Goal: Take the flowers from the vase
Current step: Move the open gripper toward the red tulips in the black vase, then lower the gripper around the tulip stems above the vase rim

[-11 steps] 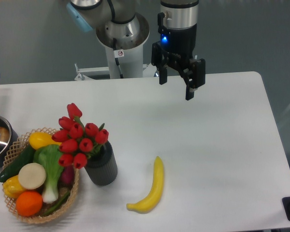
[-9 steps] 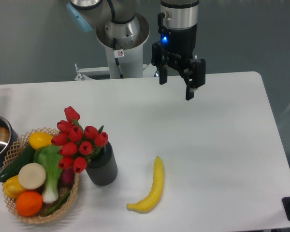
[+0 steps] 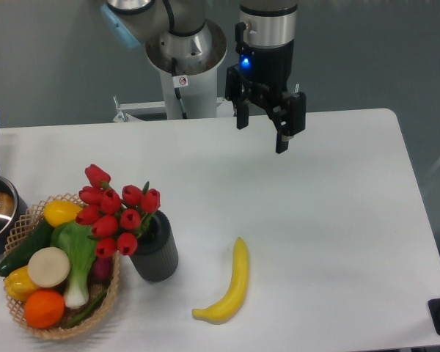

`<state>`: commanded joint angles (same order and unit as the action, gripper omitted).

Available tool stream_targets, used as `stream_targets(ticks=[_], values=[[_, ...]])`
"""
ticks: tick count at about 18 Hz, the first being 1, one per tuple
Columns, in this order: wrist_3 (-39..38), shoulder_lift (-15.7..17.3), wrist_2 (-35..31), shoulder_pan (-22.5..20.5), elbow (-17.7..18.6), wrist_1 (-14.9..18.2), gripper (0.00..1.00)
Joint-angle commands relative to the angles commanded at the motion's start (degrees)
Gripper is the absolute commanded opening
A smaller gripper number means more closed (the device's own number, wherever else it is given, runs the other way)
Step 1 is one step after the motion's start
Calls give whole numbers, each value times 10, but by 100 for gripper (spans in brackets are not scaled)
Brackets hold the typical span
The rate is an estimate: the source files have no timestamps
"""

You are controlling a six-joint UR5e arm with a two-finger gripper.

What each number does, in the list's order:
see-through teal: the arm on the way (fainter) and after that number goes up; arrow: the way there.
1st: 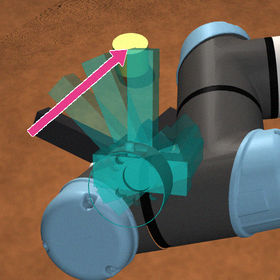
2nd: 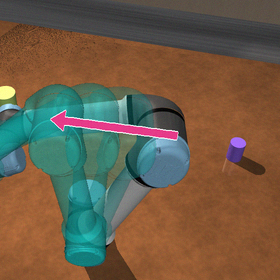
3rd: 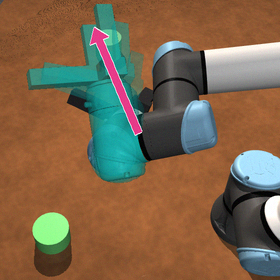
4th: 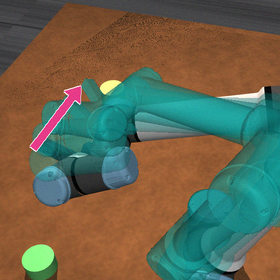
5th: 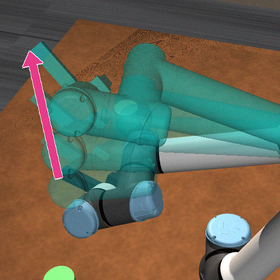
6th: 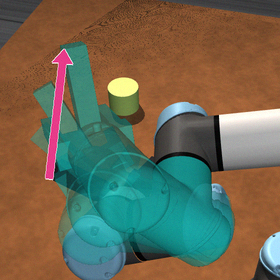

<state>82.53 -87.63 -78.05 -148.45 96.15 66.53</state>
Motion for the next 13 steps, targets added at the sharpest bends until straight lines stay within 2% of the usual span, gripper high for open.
stream_targets(ticks=[3,7,9,13], values=[[-13,0,16,1,22,-38,100],[-111,-11,42,18,54,-85,100],[-125,-15,47,32,75,-111,100],[-142,0,95,34,143,-136,100]])
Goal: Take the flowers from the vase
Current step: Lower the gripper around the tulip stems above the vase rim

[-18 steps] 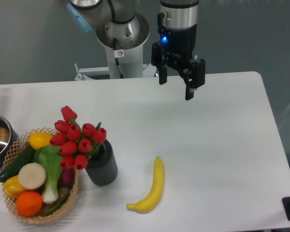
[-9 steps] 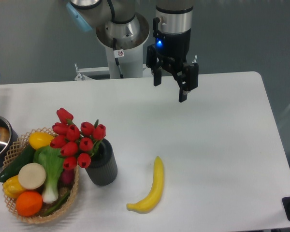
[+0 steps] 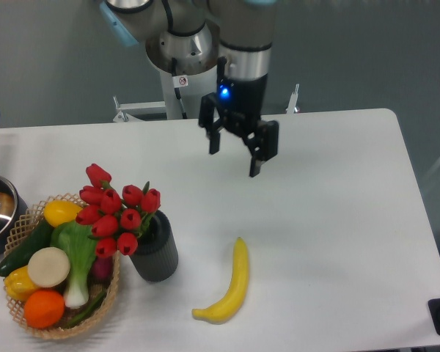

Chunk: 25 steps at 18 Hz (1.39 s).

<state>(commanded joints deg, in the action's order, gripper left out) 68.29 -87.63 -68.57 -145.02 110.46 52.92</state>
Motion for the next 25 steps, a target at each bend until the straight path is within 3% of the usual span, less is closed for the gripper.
stream_targets(ticks=[3,6,11,15,25], values=[[-15,-2,91,-6,34,-23,100],[-51,-10,172,-8,35,-24,100],[-53,-62,265,-7,34,-45,100],[-54,-102,280,-1,23,-88,100],[-50,-137,323,18,-3,-95,100]])
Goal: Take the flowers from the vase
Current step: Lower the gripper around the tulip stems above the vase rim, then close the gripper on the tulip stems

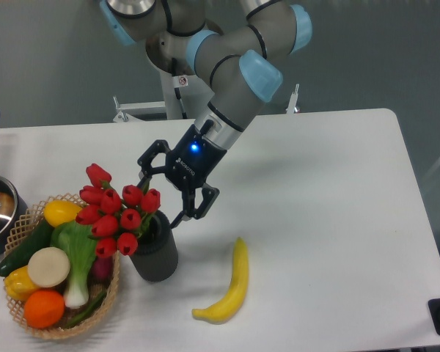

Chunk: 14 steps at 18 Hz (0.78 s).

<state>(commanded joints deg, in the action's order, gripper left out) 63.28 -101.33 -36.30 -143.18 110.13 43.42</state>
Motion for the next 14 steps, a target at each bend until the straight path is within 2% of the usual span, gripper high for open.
stream_targets(ticks=[5,11,12,14], values=[[4,-12,19,14,-4,-16,100],[11,-12,29,19,-2,-17,100],[13,-12,29,19,-2,-17,96],[15,-12,31,19,-2,-17,80]])
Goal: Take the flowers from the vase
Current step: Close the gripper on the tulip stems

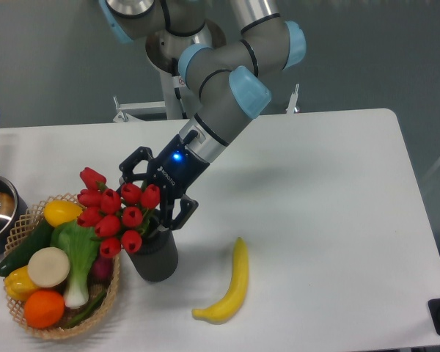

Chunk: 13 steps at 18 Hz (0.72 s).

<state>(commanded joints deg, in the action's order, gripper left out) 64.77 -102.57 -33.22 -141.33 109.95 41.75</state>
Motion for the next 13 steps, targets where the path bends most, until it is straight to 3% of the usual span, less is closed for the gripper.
stream_targets(ticks=[4,10,13], values=[[-1,0,3,-1,-1,1,53],[-1,1,4,-5,0,1,41],[-1,1,4,-6,0,1,41]])
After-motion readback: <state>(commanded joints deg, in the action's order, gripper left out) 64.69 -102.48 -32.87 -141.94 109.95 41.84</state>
